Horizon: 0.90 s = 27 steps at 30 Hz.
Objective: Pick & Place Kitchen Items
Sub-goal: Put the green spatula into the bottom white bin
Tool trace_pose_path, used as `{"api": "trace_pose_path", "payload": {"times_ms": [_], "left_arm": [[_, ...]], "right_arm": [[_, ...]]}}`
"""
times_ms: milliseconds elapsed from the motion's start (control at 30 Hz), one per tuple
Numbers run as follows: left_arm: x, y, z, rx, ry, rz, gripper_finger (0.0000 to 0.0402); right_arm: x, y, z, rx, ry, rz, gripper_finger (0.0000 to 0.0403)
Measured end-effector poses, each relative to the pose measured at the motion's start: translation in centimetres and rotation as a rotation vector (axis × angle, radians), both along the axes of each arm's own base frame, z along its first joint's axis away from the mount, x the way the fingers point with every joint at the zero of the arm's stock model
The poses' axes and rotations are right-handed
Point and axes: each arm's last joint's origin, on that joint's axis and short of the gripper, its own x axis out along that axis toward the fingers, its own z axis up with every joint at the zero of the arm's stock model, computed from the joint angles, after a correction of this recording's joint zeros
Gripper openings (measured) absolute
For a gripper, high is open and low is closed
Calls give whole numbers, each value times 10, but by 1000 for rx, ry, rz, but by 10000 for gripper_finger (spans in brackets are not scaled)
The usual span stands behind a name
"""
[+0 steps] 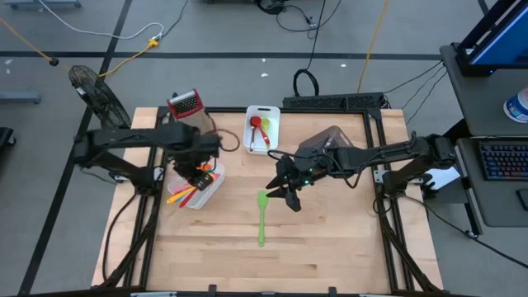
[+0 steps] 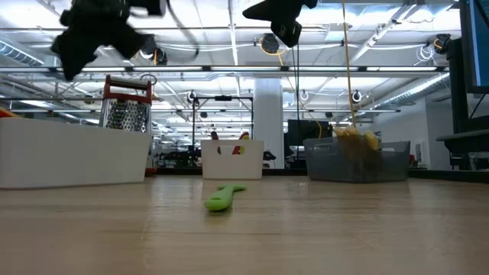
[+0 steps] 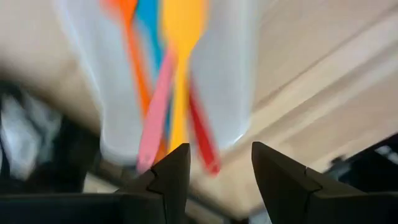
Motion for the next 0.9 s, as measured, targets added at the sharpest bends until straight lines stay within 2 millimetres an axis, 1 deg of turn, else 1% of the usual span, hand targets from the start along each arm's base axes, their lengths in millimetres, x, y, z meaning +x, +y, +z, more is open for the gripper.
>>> {"api": "trace_pose_path", "payload": {"times_ms": [100, 133, 267, 400, 500, 600, 733, 800, 900], "left_arm": [[-4, -5, 22, 131, -244, -64, 177], [-4, -6, 29, 172, -335, -64, 177], [-15, -13, 54, 299, -657, -41, 177], [-33, -23, 73, 398, -879, 2, 177], [-45, -29, 80, 459, -975, 59, 177], [-51, -36, 81, 498, -1044, 72, 177], [-56, -43, 79, 555, -1058, 58, 177], [-56, -44, 77, 573, -1056, 39, 177], [-55, -46, 74, 585, -1052, -11, 177]], "right_arm": [[0, 0, 0, 20, 1, -10, 130], [1, 0, 1, 20, -4, -9, 130], [2, 2, 0, 16, -15, 0, 130], [2, 11, 1, 43, -24, 3, 130], [5, 17, -2, 50, -13, -46, 130], [4, 21, -8, 38, 34, -117, 130], [7, 22, -14, 53, 68, -224, 130], [7, 21, -19, 78, 107, -247, 130], [14, 21, -27, 110, 115, -275, 130]]}}
